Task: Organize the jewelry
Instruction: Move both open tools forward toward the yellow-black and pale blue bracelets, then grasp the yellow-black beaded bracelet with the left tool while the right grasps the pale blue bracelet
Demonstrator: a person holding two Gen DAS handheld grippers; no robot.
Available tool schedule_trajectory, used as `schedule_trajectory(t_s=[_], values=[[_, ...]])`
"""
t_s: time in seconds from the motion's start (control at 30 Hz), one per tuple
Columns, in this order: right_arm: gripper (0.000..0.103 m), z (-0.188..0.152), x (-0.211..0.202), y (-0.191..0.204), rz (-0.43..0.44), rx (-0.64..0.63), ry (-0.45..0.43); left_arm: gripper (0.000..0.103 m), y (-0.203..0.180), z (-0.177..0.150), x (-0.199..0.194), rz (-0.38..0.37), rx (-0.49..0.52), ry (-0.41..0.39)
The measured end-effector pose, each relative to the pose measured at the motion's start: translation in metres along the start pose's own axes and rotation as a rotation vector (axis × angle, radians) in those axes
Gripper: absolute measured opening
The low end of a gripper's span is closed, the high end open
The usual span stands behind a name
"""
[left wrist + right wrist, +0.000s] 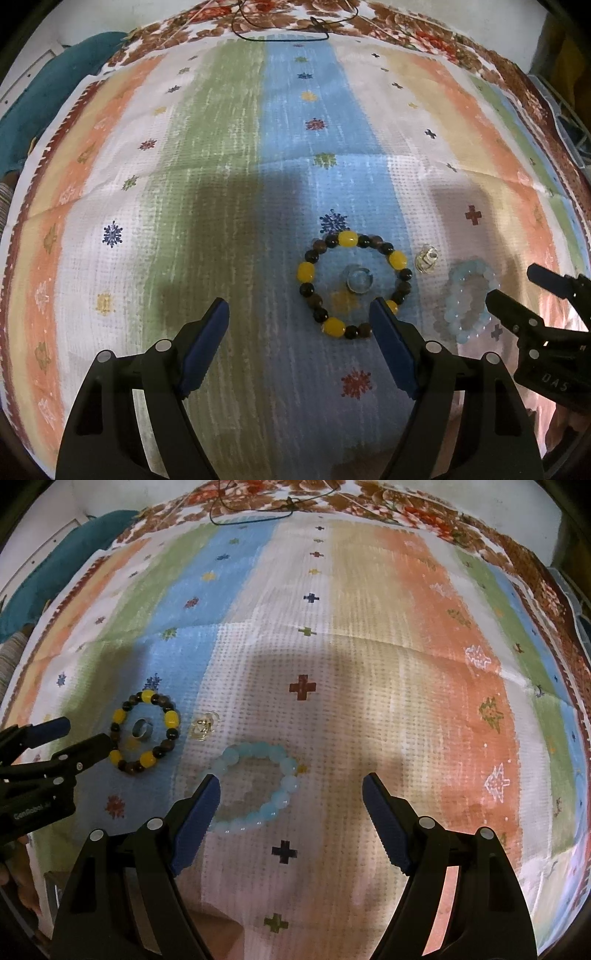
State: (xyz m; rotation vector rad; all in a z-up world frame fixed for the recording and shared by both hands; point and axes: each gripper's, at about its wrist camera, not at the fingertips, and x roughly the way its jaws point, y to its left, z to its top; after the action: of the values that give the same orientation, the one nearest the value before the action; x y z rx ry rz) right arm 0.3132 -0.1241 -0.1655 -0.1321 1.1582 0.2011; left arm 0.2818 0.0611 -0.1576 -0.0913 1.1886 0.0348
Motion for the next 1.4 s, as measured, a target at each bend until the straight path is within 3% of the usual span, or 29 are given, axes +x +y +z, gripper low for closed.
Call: schedule_trajectory(t_s=[0.83,1.03,1.17,1.4], values=[[0.078,-0.005,0.024,-0.001,-0.044,-0.025,0.041,0.074,-0.001,-0.001,0.026,0.055,0.064,0.042],[0.044,-0.005,0.021,0.002,-0.001,-0.045,0.038,0.047,0.003,-0.001,0.025,0.045,0.059,0.049],[0.014,-0.004,0.021,-0.004,0.038,-0.009,0.045,0.012,0.014,-0.001,0.022,0.058,0.013,0.065],[0.012,-0.001,0.011,0.003,0.042,-0.031,0.014,0.012,0.021,-0.003,0.016,0.025,-0.004,0.079]])
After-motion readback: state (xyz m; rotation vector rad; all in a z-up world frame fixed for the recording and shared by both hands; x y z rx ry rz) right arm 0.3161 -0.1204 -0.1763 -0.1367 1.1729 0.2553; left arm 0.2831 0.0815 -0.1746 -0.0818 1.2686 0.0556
